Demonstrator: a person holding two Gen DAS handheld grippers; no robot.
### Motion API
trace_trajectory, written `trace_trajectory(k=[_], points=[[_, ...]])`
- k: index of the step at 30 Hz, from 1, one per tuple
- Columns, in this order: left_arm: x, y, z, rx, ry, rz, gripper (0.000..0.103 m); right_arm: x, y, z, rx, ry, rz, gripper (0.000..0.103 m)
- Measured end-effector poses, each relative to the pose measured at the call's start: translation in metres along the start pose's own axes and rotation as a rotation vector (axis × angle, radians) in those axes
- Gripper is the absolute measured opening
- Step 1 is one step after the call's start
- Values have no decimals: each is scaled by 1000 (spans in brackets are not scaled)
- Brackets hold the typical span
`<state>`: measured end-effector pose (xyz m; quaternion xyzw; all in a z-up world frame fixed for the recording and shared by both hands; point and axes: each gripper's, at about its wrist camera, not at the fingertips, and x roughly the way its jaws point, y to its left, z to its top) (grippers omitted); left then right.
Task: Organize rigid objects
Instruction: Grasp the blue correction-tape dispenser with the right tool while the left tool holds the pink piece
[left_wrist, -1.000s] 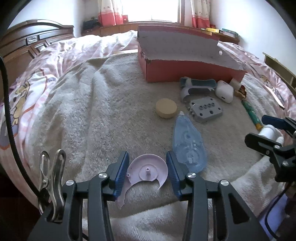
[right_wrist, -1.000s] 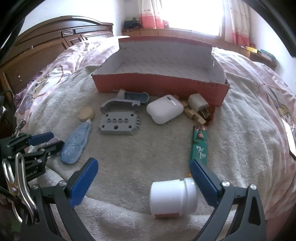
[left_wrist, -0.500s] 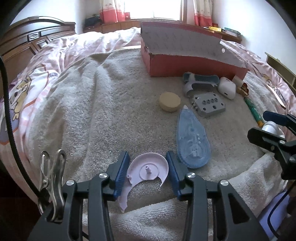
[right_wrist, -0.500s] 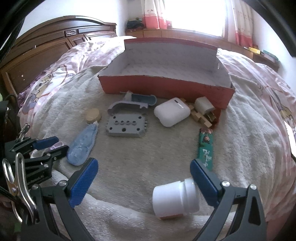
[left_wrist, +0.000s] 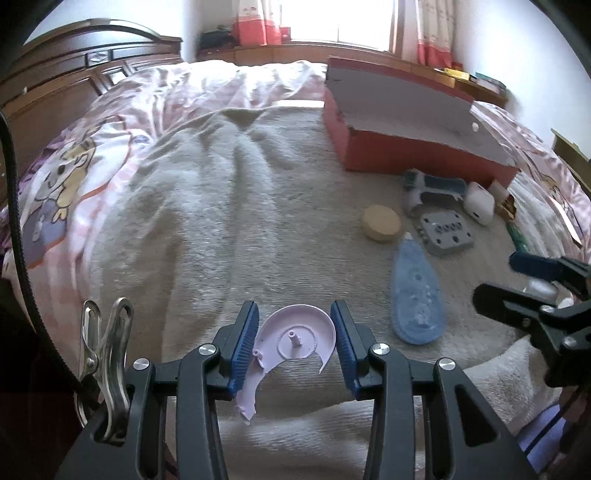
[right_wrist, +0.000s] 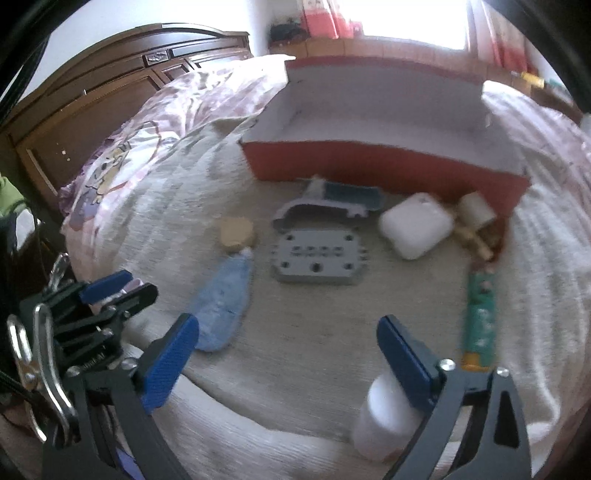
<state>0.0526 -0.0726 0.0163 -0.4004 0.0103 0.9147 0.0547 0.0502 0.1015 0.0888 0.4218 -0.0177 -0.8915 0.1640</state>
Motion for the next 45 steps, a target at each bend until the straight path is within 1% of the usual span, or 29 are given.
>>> trace_trajectory(k=[2,4,6,8,10,13,16,18,19,21,22,23,24,26,29,33,37,40,41,42,44,45], points=[[0,4,-1,-13,1,6,42,9,9,2,0,21,23,91],[-1,7,-1,-20,2,12,41,16,18,3,-7,34,17,88],[0,8,-2,-24,3,15,41,25,27,5,-10,47,26,81],[1,9,-2,-27,5,16,41,33,33,5,-3,64,32,80],[2,11,-3,-32,7,16,41,39,39,5,-15,70,16,79],[3,14,-4,-40,10,14,42,41,44,2,-49,55,-28,75],[5,14,-5,-43,13,12,41,41,49,0,-82,43,-56,69],[5,12,-5,-41,13,12,41,40,50,0,-97,37,-69,56],[5,13,-4,-40,13,12,41,40,50,-1,-102,35,-79,52],[5,13,-4,-37,12,14,42,39,49,-1,-108,27,-113,36],[5,13,-4,-38,12,13,41,38,47,0,-105,24,-118,34],[5,13,-4,-39,12,12,42,37,43,0,-92,21,-110,28],[5,13,-4,-40,12,13,42,37,40,1,-82,21,-107,20],[5,13,-4,-37,12,14,42,34,29,2,-49,21,-83,15],[3,12,-3,-34,10,13,42,30,16,0,-18,23,-59,14],[2,10,-3,-33,8,11,42,22,8,-1,-21,9,-46,14],[2,8,-3,-33,9,8,42,13,-4,0,-4,1,14,14],[3,8,-3,-33,8,7,42,7,-6,0,-9,-6,20,16],[3,8,-3,-34,8,6,42,6,-6,1,-14,-5,17,22],[4,7,-3,-33,10,6,42,6,-6,1,-19,-3,11,34],[4,5,-4,-30,11,6,42,6,-3,3,-25,2,-10,47],[4,4,-4,-29,11,5,42,6,-2,3,-29,0,-11,49]])
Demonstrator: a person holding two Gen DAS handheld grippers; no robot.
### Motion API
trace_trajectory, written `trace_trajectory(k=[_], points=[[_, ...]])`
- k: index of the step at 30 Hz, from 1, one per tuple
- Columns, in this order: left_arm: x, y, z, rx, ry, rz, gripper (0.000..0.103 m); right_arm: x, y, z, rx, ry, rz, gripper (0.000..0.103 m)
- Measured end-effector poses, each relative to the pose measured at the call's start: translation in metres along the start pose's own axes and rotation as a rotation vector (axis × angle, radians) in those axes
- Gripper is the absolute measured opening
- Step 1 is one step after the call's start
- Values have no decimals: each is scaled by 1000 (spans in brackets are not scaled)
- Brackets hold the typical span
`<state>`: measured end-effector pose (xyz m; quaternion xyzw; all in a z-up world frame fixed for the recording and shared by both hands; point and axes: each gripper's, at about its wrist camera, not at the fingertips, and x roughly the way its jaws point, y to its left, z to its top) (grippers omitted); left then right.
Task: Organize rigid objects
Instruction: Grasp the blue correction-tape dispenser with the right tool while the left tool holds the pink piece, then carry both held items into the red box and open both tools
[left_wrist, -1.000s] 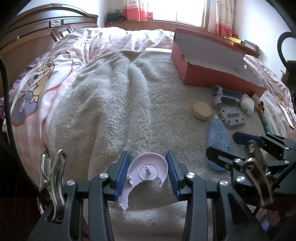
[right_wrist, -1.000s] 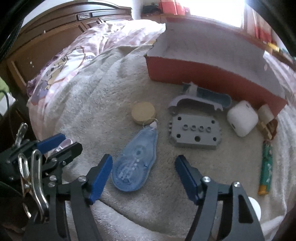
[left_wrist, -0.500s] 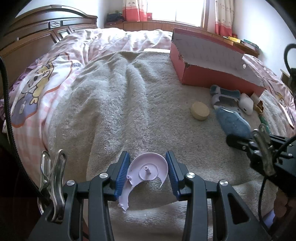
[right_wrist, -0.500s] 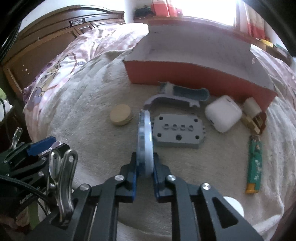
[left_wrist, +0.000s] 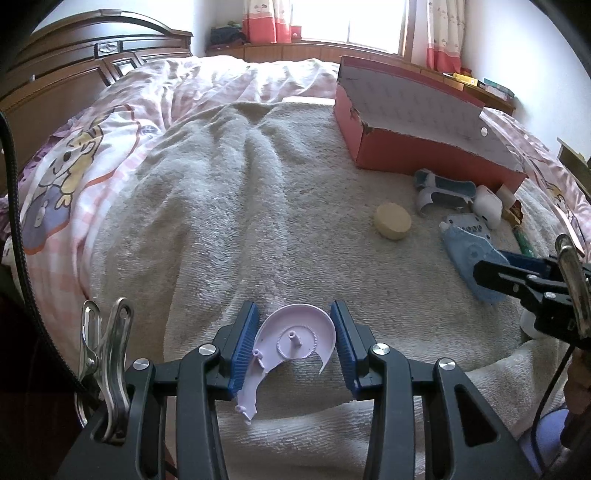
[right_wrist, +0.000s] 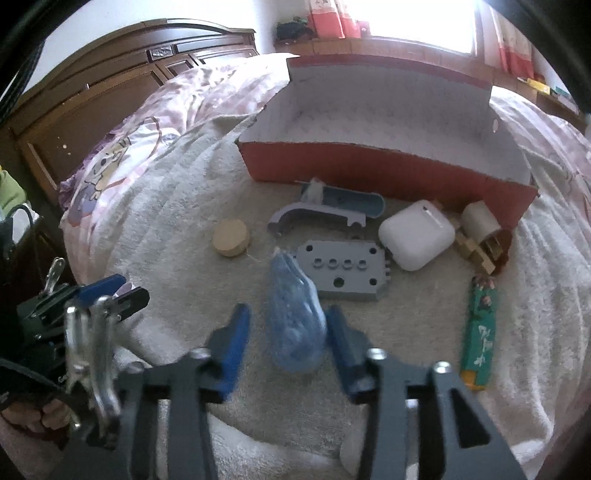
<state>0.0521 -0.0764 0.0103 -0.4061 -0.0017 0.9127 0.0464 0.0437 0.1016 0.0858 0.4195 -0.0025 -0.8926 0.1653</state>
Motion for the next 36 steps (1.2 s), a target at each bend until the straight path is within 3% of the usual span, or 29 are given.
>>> trace_trajectory(k=[14,16,20,36], points=[[0,-4,1,8,1,-6,42,25,24,-4,-236,16,-112,53],[0,-5,1,8,1,-6,42,25,26,-4,-251,14,-112,45],[0,-4,1,8,1,-6,42,23,26,-4,-261,12,-102,40],[-6,-22,12,26,-12,-26,42,-4,15,-1,-173,-22,-34,39]])
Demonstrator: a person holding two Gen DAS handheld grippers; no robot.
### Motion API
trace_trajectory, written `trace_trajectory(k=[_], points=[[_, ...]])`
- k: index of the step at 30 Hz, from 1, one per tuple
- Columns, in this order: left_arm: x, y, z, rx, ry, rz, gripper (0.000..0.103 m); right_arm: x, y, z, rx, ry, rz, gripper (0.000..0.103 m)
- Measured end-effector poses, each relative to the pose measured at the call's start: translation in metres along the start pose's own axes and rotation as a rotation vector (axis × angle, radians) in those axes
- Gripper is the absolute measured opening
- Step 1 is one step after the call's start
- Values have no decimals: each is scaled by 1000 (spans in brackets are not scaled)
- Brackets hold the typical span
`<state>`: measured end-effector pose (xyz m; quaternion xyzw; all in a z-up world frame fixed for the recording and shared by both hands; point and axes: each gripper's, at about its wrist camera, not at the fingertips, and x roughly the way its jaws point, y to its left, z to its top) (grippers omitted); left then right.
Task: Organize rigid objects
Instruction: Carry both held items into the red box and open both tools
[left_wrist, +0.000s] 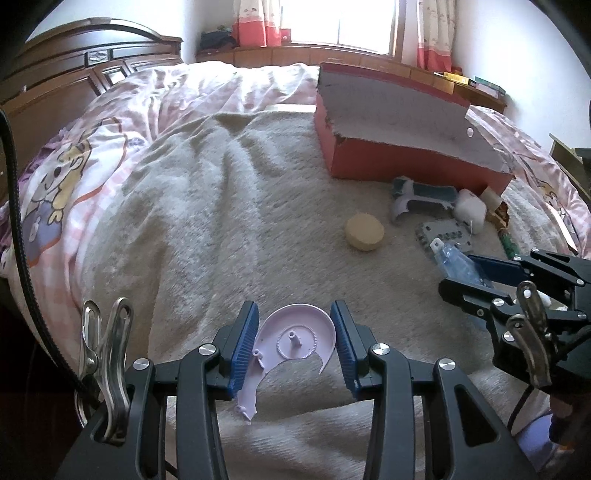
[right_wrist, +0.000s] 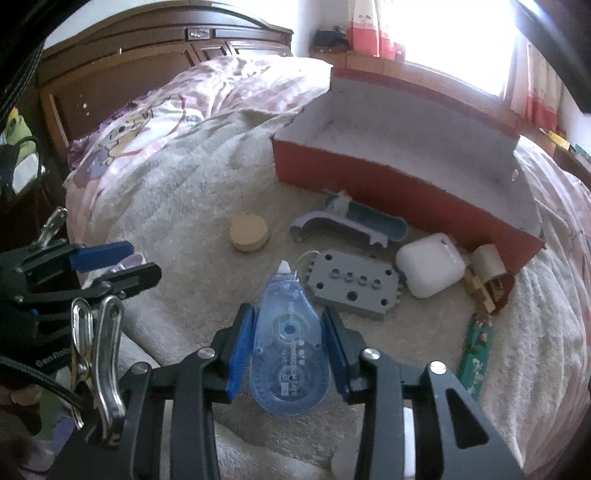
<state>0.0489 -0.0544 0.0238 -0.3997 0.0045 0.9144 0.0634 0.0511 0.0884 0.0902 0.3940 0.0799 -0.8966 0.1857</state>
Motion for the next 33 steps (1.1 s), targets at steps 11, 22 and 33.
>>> trace_trajectory(k=[11,22,33], points=[[0,-35,31,54,-25,-53,42,-18,-37,9,92,-42,6,39],[6,-63,77,77,-59,-80,42,-29,-76,24,151,-86,-23,39],[20,-83,119,81,-85,-62,42,-32,-108,49,189,-130,-53,39]])
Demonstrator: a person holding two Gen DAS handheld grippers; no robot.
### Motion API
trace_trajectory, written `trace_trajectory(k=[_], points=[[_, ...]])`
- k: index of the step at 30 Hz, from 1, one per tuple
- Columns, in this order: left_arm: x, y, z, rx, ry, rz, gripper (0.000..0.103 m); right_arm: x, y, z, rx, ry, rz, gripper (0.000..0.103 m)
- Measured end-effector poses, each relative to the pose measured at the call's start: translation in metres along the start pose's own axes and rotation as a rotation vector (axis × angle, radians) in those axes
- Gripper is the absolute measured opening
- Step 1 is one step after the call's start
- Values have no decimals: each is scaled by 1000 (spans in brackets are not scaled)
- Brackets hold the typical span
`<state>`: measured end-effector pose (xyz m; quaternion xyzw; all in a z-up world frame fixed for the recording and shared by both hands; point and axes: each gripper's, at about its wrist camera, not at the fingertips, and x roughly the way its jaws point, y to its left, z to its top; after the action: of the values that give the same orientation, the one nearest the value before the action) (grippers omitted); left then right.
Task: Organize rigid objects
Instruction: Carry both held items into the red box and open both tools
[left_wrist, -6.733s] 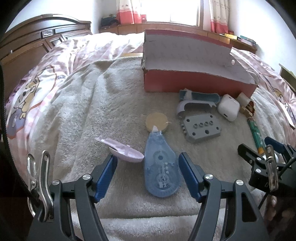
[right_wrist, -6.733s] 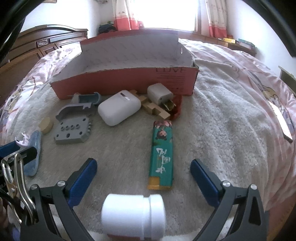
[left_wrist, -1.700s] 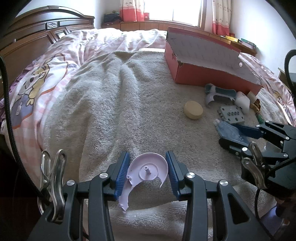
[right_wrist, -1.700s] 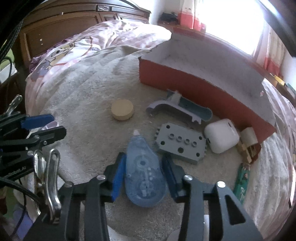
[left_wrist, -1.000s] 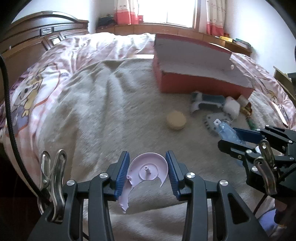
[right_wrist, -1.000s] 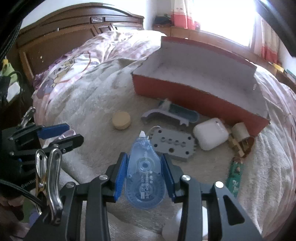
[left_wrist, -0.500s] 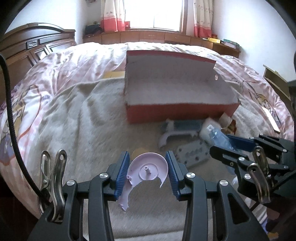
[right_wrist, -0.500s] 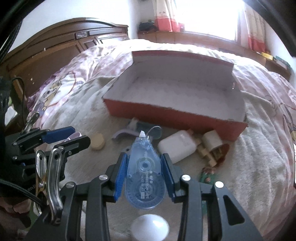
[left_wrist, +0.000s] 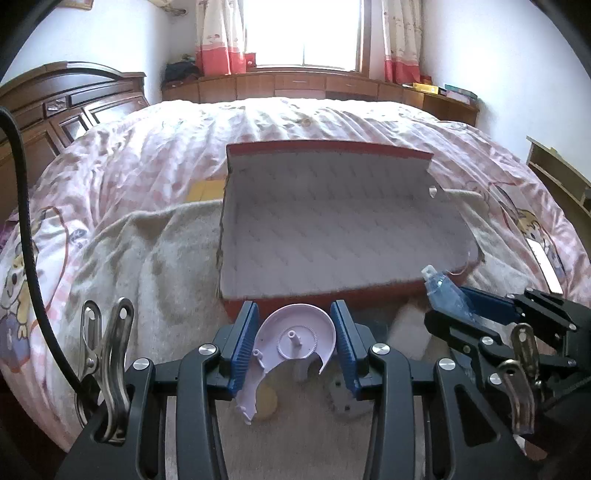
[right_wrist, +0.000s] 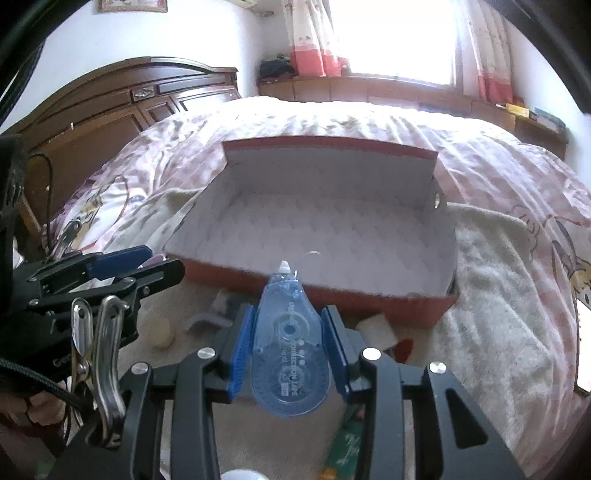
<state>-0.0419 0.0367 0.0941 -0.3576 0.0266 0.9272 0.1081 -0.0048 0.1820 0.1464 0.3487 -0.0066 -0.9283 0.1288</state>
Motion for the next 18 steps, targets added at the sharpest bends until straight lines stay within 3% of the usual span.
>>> trace_trajectory(k=[18], points=[[59,0,39,-83,51,38,42,42,-42,42,113,-6,-44,39]])
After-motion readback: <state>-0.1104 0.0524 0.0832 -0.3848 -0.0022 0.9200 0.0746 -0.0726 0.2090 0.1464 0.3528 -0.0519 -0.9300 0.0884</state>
